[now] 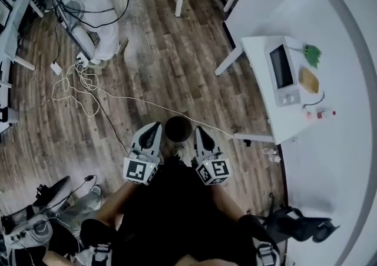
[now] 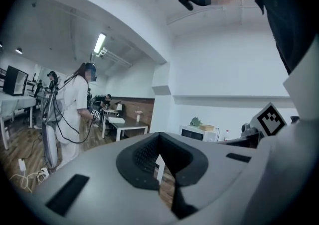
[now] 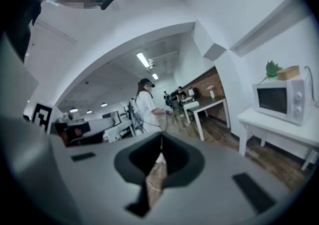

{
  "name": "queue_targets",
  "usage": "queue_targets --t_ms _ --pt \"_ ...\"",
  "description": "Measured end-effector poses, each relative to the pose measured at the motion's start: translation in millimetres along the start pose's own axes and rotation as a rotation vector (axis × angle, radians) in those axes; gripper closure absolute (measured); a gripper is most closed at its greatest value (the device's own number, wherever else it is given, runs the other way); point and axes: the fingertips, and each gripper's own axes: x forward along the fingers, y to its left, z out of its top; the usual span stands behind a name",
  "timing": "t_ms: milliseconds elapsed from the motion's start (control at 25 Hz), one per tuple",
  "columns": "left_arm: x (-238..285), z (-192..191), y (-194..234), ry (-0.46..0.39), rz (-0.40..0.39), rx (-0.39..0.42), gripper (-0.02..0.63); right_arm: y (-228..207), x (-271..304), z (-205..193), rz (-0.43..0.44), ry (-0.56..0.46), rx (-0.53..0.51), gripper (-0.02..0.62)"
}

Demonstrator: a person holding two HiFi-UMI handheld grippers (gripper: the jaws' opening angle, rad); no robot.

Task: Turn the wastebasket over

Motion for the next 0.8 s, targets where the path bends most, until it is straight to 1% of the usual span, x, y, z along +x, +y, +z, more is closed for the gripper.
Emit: queue_targets --t_ms 120,280,400,520,640,800 --pt "0 -5 -9 0.002 -0.015 -0.004 0.571 9 -2 -1 0.001 0.003 0.003 0.561" --pt "10 -7 4 0.001 -0.018 -0.022 0.571 10 7 -10 -0.010 0.016 0.012 0.563" --pt "8 -3 9 -0.013 -0.011 -0.021 0.571 17 9 -7 -0.013 0.013 -0.005 0.563" --pt "6 -7 7 -0.001 -0.018 -0.024 0.571 19 10 -5 -0.018 0.006 -0.020 0.563" --pt "6 -14 6 0.017 -0.034 -0.028 0.571 20 11 -12 -0.014 0.025 -0.021 0.563" --pt "11 -13 7 0.018 -0.051 -0.029 0.571 20 15 -13 -0.017 0.039 -0.017 0.563"
